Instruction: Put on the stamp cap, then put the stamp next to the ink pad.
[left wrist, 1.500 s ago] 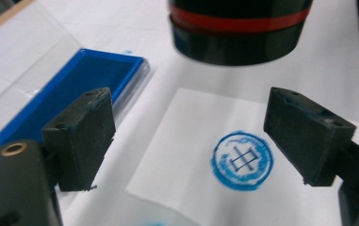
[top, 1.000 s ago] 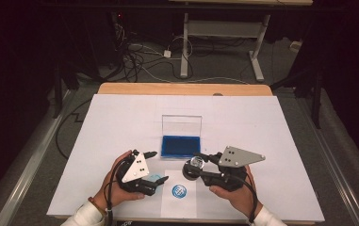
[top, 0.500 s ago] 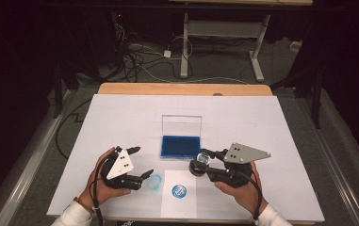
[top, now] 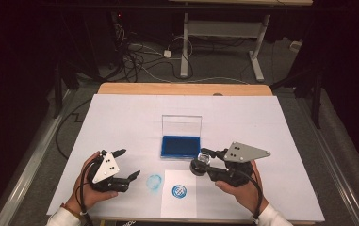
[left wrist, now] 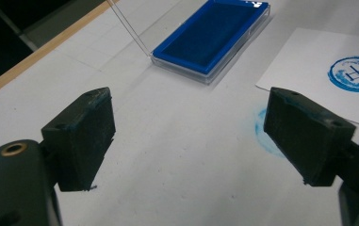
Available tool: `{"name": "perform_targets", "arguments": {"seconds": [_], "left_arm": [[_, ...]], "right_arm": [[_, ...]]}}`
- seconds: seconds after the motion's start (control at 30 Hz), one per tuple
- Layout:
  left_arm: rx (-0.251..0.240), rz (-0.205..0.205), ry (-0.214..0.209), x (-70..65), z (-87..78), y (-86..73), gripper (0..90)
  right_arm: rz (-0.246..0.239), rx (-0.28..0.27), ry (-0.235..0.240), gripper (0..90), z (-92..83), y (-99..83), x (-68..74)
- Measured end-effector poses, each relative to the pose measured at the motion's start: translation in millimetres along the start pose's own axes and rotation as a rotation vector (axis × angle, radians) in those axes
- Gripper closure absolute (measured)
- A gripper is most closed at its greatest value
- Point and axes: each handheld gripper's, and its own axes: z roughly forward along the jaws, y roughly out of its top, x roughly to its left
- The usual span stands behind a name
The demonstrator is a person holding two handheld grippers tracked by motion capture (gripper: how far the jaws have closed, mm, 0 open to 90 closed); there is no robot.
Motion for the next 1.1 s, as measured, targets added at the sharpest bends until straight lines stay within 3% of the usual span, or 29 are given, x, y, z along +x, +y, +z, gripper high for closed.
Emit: {"name": "perform_targets", "arguments": {"seconds": [0.3,0.6,1.1], "left_arm": [[0.033,-0.003,0.007,-0.2,-4.5,-13.3,16.2],[0.053,-0.032,0.011,0.0,-8.1,-22.5,16.2],[0.070,-0.020,0.013,-3.0,-6.6,-23.4,16.2]], "right_arm": [[0.000,0.011,-0.011,57.3,-1.7,0.3,-2.2],[0.008,0.009,-0.026,57.3,-6.1,0.8,-7.4],[0.005,0.038,-0.115,57.3,-18.0,0.1,-23.9]]}}
